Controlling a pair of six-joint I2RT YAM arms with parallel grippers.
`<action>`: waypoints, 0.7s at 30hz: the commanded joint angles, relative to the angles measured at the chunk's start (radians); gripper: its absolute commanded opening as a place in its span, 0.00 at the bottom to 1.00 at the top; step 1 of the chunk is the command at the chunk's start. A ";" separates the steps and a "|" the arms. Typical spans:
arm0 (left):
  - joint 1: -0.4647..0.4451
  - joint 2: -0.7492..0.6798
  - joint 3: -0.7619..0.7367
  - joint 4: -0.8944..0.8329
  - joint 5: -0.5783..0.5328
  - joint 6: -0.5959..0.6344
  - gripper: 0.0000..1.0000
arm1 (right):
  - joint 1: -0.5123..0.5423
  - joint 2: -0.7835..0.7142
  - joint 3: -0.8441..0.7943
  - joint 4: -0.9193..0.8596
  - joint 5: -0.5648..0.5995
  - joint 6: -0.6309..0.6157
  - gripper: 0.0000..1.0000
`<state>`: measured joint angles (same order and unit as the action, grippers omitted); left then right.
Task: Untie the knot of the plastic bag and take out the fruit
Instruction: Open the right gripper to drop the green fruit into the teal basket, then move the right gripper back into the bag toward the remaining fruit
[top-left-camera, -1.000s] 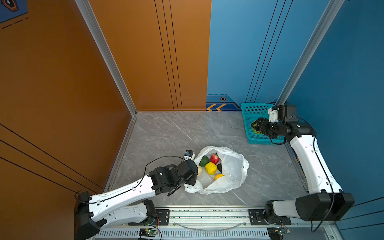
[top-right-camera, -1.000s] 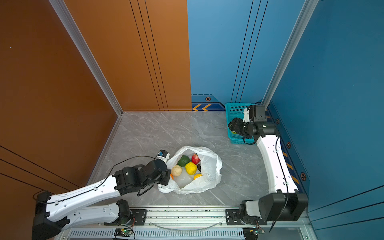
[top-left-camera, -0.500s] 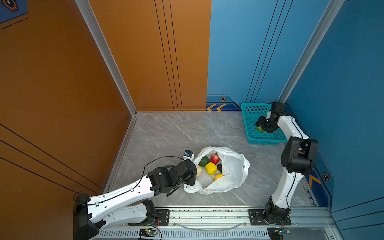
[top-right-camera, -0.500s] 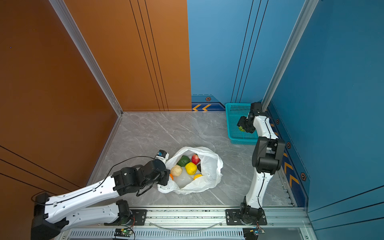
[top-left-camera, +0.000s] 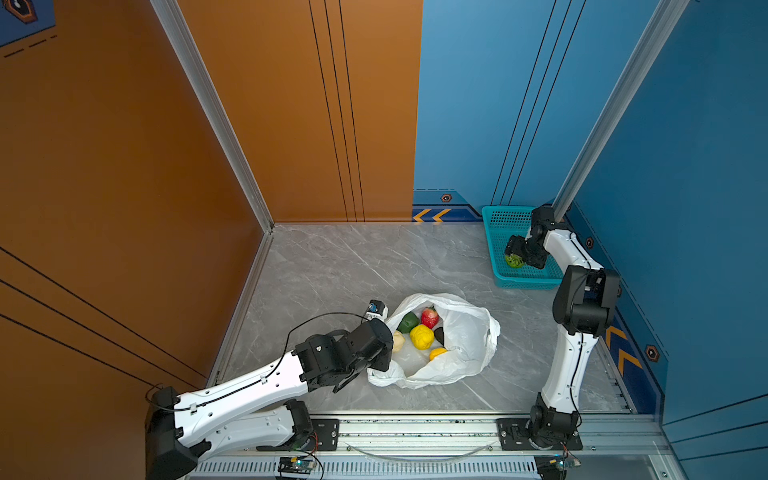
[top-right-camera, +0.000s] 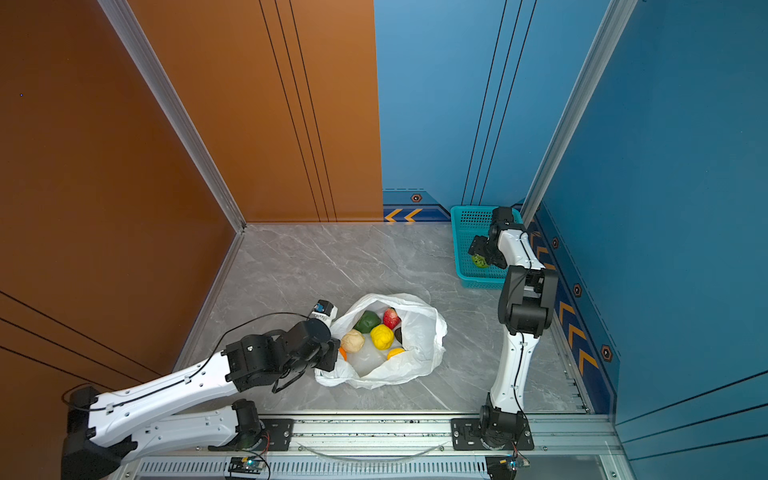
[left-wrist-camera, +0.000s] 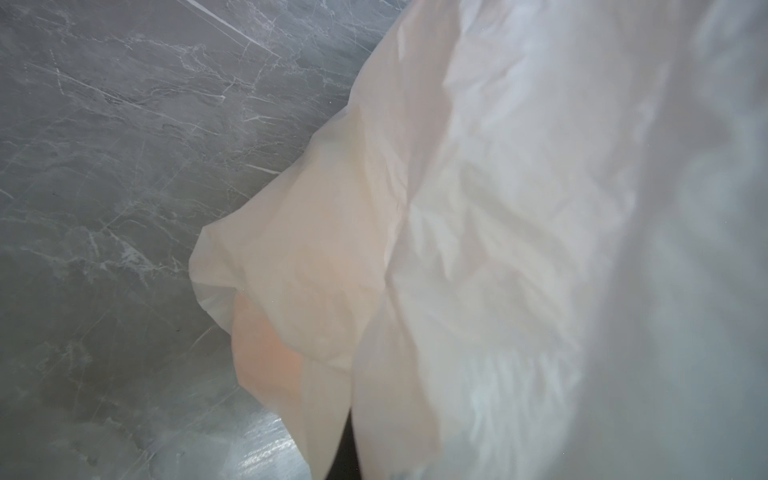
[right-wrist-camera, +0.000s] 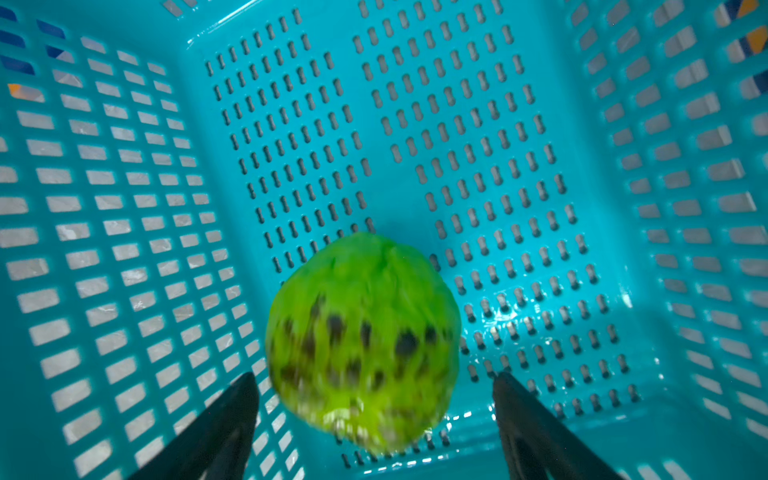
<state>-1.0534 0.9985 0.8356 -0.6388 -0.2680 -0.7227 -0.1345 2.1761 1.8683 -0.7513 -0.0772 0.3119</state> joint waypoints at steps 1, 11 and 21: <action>0.014 -0.008 0.011 -0.004 0.014 0.023 0.00 | 0.030 -0.081 0.011 -0.086 0.050 -0.010 1.00; 0.015 -0.009 -0.014 -0.002 0.050 0.044 0.00 | 0.160 -0.451 -0.186 -0.134 -0.077 -0.012 1.00; 0.007 -0.012 -0.010 -0.001 0.064 0.044 0.00 | 0.540 -0.846 -0.213 -0.292 -0.031 0.154 1.00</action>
<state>-1.0473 1.0019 0.8349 -0.6388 -0.2119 -0.6884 0.3435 1.3777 1.6550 -0.9283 -0.1284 0.3946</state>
